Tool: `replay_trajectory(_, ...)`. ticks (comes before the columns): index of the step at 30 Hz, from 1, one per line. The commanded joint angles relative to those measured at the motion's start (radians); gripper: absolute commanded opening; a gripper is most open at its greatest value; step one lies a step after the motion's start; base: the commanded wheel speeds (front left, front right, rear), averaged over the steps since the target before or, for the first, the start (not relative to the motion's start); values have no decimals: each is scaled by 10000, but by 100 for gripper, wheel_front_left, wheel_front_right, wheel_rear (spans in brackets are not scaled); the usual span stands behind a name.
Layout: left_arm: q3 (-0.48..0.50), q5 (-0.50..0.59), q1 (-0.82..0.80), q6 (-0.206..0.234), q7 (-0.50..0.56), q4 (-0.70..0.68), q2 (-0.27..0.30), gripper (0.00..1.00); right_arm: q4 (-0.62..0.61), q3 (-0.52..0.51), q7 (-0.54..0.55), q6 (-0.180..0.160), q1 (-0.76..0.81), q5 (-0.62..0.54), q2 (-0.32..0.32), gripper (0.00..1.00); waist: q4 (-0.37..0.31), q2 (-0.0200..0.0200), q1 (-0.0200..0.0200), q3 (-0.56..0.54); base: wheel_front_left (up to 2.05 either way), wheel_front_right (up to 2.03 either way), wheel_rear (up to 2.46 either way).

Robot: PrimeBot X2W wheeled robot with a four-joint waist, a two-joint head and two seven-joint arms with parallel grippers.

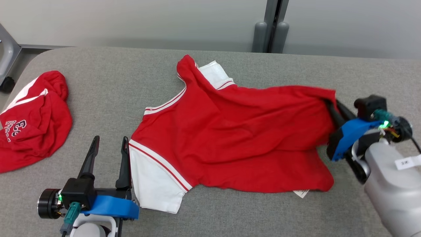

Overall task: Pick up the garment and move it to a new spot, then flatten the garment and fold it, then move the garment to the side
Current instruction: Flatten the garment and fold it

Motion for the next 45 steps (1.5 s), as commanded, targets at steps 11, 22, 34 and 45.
replay_trajectory(11, -111, -97, -483, -86, -26, -90, -66, 100, 415, 69, -216, 1, -3413, -437, -713, 0, 452, -2, 0, 697, 0, 0, 0)
replay_trajectory(22, -341, -234, -953, -53, -26, -52, -101, 100, 2165, -133, -303, 1, -4922, -1383, -366, 100, 870, -2, 0, 1302, 0, 0, 0)
replay_trajectory(34, -40, -51, -531, 52, -27, -138, -103, 100, -266, -1548, -301, 1, -2156, -1309, -664, 100, 161, -2, 0, 722, 0, 0, 0)
replay_trajectory(45, 112, 83, -193, -46, -26, -209, -80, 100, -309, -1824, -303, 1, 81, -1315, -307, 100, -340, -2, 0, 554, 0, 0, 0)
